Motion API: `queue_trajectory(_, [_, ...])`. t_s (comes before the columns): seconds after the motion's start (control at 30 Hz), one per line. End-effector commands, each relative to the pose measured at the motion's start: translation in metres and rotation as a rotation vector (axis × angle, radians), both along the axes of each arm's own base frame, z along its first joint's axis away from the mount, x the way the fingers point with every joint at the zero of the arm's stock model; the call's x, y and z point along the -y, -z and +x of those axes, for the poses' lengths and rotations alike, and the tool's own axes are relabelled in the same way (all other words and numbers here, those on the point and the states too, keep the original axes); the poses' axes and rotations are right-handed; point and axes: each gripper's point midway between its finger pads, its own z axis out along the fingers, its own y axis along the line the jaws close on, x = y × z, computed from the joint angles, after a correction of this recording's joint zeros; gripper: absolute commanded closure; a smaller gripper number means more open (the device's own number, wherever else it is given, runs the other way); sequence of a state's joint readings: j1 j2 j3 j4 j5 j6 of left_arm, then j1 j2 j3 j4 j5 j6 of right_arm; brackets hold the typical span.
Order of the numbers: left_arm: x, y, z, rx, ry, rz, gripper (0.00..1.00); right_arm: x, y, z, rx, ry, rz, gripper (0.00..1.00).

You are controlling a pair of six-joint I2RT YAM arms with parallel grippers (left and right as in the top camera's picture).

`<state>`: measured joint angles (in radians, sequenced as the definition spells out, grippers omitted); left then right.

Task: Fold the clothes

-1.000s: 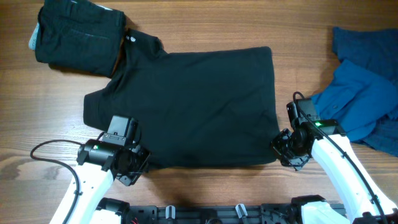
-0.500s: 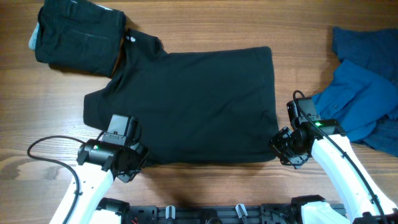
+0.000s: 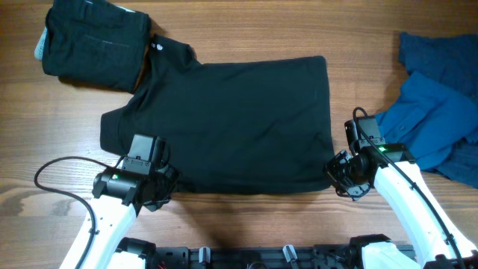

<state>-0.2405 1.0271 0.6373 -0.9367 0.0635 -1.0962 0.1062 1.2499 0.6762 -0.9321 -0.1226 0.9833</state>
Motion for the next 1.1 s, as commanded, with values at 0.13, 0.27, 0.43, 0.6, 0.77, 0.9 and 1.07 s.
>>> queue_trajectory(0.13, [-0.001,-0.012,0.023,0.107,0.009,0.022,0.96,-0.007,-0.009,0.021,0.1,-0.076,0.029,0.96])
queue_trajectory(0.27, [-0.006,-0.014,0.03,0.136,-0.002,0.051,0.96,-0.008,-0.011,0.031,0.146,-0.095,0.032,0.96])
queue_trajectory(0.43, [-0.02,-0.016,0.036,0.169,-0.029,0.128,0.96,-0.011,-0.016,0.051,0.229,-0.096,0.043,0.96])
queue_trajectory(0.6, [-0.027,-0.021,0.05,0.228,-0.052,0.173,0.96,-0.012,-0.018,0.06,0.265,-0.096,0.044,0.96])
queue_trajectory(0.77, [-0.026,-0.017,0.066,0.256,-0.061,0.182,0.91,-0.012,-0.013,0.063,0.257,-0.096,0.043,0.96])
queue_trajectory(0.9, [-0.026,-0.011,0.078,0.262,-0.067,0.194,0.87,-0.012,-0.007,0.065,0.244,-0.094,0.039,0.96])
queue_trajectory(1.07, [-0.025,-0.003,0.086,0.258,-0.058,0.206,0.82,-0.012,0.001,0.07,0.235,-0.093,0.035,0.96])
